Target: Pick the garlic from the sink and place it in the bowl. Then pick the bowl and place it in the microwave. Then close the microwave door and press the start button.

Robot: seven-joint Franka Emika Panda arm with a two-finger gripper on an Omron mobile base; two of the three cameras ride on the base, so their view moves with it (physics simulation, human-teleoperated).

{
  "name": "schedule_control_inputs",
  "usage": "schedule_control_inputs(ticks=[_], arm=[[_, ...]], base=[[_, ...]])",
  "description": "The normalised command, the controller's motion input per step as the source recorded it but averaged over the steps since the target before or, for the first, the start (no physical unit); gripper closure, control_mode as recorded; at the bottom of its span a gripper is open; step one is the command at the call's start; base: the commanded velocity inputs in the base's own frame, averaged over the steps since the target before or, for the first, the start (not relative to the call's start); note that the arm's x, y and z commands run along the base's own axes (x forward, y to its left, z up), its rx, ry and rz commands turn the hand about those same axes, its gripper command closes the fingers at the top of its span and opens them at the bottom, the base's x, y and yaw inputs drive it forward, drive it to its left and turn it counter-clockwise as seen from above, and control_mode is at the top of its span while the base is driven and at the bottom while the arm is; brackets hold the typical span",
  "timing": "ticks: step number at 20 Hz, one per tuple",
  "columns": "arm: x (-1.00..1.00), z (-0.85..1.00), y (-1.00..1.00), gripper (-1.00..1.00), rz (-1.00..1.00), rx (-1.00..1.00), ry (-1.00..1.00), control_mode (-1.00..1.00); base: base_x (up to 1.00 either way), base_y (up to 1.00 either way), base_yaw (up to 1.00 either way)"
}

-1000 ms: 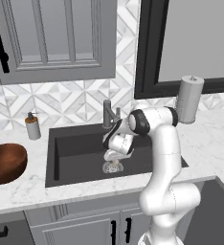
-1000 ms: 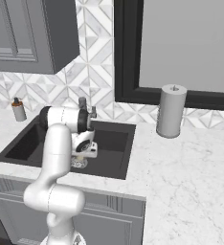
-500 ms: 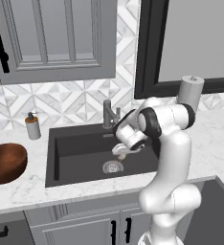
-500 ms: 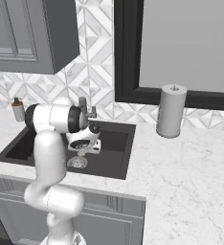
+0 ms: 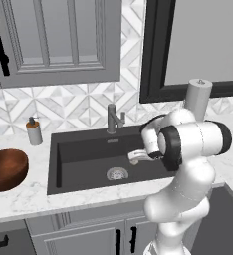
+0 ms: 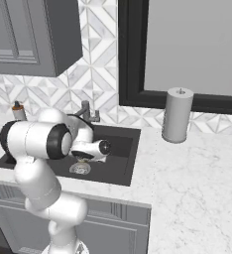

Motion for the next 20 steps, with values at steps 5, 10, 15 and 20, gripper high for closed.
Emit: schedule_control_inputs(ticks=[5,10,15,20], arm=[[0.00,1.00,-0.20,1.00,0.00,0.17,-0.07,-1.00],[-0.10,1.00,-0.09,1.00,0.00,0.22,-0.01,-1.00],[-0.45,1.00,0.35,1.00,0.00,0.15,0.07,-1.00],[-0.68,0.96,0.90,1.00,0.00,-0.08,0.24,-1.00]], base=[[0.00,0.00,0.00],[0.00,0.00,0.00],[0.00,0.00,0.00],[0.00,0.00,0.00]])
